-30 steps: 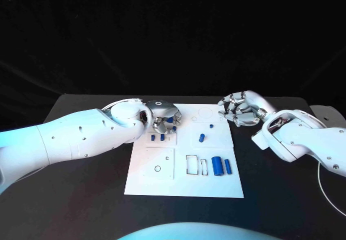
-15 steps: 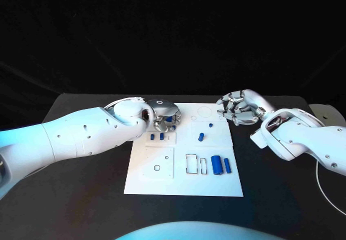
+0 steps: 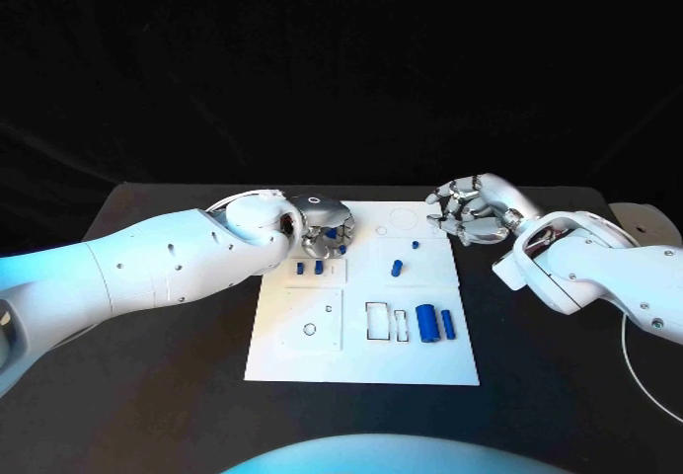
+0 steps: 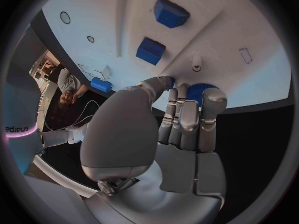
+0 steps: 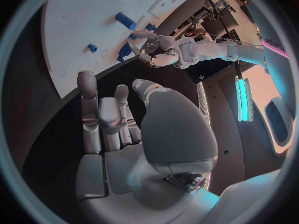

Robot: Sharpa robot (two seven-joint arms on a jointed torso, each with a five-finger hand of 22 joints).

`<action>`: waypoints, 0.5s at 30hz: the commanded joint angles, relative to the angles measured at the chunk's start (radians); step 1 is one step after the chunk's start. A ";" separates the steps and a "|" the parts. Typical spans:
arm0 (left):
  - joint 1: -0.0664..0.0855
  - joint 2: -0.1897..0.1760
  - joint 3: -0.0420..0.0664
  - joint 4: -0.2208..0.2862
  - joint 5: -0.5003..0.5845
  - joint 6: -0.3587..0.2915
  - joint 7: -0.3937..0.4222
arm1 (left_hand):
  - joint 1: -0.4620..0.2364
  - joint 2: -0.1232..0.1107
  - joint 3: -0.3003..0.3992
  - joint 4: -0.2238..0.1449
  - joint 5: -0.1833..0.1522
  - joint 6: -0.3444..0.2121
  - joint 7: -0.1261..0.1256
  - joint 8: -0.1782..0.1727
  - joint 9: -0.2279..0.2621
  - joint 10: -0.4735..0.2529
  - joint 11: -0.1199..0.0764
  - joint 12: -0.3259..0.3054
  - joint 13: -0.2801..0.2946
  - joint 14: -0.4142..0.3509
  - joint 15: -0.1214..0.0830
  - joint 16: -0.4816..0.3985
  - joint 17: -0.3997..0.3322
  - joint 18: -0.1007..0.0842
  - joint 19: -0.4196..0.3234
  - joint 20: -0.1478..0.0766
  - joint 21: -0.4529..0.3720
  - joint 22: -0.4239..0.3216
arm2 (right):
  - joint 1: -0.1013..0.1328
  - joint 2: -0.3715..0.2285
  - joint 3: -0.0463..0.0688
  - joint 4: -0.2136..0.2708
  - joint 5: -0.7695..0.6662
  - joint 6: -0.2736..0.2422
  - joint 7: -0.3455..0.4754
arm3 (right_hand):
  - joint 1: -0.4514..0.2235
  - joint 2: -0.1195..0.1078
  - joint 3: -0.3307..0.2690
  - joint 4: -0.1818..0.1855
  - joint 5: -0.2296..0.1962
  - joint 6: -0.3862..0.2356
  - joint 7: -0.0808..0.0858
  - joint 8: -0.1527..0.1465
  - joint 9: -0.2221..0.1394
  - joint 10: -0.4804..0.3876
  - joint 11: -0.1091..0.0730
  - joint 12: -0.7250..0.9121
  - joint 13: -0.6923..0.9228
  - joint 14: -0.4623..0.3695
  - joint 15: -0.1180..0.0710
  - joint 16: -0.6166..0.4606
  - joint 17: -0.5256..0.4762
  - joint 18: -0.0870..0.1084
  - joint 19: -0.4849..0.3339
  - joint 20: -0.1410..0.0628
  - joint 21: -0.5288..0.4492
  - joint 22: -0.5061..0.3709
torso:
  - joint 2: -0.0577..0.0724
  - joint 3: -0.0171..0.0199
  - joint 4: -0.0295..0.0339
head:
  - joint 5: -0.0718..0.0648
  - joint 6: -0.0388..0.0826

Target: Assemble the parts on the task board

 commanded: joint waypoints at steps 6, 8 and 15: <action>-0.004 0.007 0.000 -0.003 0.001 0.028 0.010 | -0.001 0.010 0.006 -0.003 -0.014 0.013 -0.002 -0.009 -0.001 0.017 0.000 -0.007 -0.003 0.014 0.000 0.013 0.010 -0.016 0.012 0.002 0.016 0.015 | 0.000 0.003 0.000 0.001 -0.004 0.005 0.009 | 0.001 -0.008 0.007 0.001 0.004 0.008 0.001 0.005 -0.001 -0.002 -0.001 -0.005 -0.003 -0.005 0.000 -0.005 -0.002 0.009 -0.002 -0.001 -0.003 -0.002 | 0.000 0.0000 0.0000 | -0.001 -0.003; -0.004 0.008 0.000 -0.003 0.002 0.027 0.013 | -0.001 0.011 0.008 -0.005 -0.019 0.019 -0.005 -0.009 -0.001 0.023 -0.002 -0.008 -0.004 0.018 -0.001 0.018 0.015 -0.018 0.016 0.002 0.024 0.024 | 0.000 0.003 0.000 0.000 -0.004 0.005 0.008 | 0.001 -0.008 0.007 0.001 0.004 0.008 0.001 0.005 -0.001 -0.002 -0.001 -0.005 -0.003 -0.005 0.000 -0.005 -0.002 0.009 -0.002 -0.001 -0.003 -0.002 | 0.000 -0.0001 0.0006 | -0.001 -0.004; -0.005 0.008 0.000 0.000 0.007 0.020 0.024 | -0.002 0.017 0.015 -0.011 -0.026 0.030 -0.007 -0.012 -0.001 0.045 -0.009 -0.009 -0.004 0.031 -0.006 0.030 0.031 -0.024 0.033 -0.001 0.052 0.056 | 0.000 0.004 0.000 0.000 -0.004 0.005 0.008 | 0.001 -0.008 0.007 0.001 0.004 0.009 0.001 0.007 -0.001 0.000 -0.001 -0.005 -0.006 -0.005 0.000 -0.006 -0.002 0.009 -0.001 -0.002 -0.007 -0.004 | 0.000 0.0000 0.0012 | 0.000 -0.005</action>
